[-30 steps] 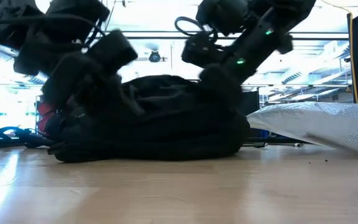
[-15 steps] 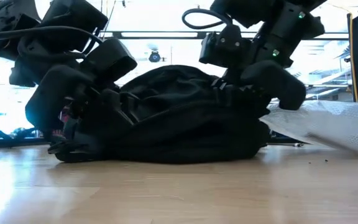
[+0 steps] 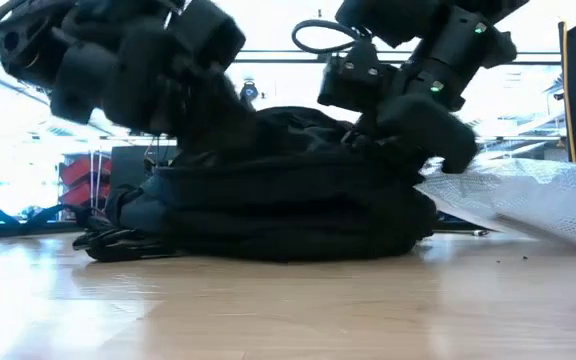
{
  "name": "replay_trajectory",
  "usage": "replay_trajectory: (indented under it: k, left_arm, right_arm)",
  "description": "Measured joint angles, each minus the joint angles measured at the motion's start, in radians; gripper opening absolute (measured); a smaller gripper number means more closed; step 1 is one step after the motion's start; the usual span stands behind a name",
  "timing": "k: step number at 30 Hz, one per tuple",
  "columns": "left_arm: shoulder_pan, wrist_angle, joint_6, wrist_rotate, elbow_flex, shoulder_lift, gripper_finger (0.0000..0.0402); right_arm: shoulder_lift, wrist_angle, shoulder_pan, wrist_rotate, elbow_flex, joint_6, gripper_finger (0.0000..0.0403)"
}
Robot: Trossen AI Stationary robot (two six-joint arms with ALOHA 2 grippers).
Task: Unpack backpack
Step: Remove the smartphone from the backpack
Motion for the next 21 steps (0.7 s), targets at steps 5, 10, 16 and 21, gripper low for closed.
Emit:
replay_trajectory:
  k: [5,10,16,21]
  left_arm:
    - [-0.003,-0.017,-0.004,0.12,0.041,-0.001,0.0098]
    - [-0.002,-0.124,-0.051,0.065,0.044,0.013,0.0098]
    - [-0.003,-0.099,-0.154,0.115,0.049,0.13,0.0098]
    - [-0.017,-0.068,-0.219,0.123,0.054,0.212,0.0098]
  right_arm:
    - [0.0,0.07,-0.05,0.071,0.0,0.036,0.0107]
    - [0.0,0.094,-0.088,0.067,0.0,0.049,0.0102]
    - [0.0,0.069,-0.117,0.064,0.0,0.018,0.0104]
    - [-0.026,-0.047,-0.125,0.027,0.0,-0.043,0.0102]
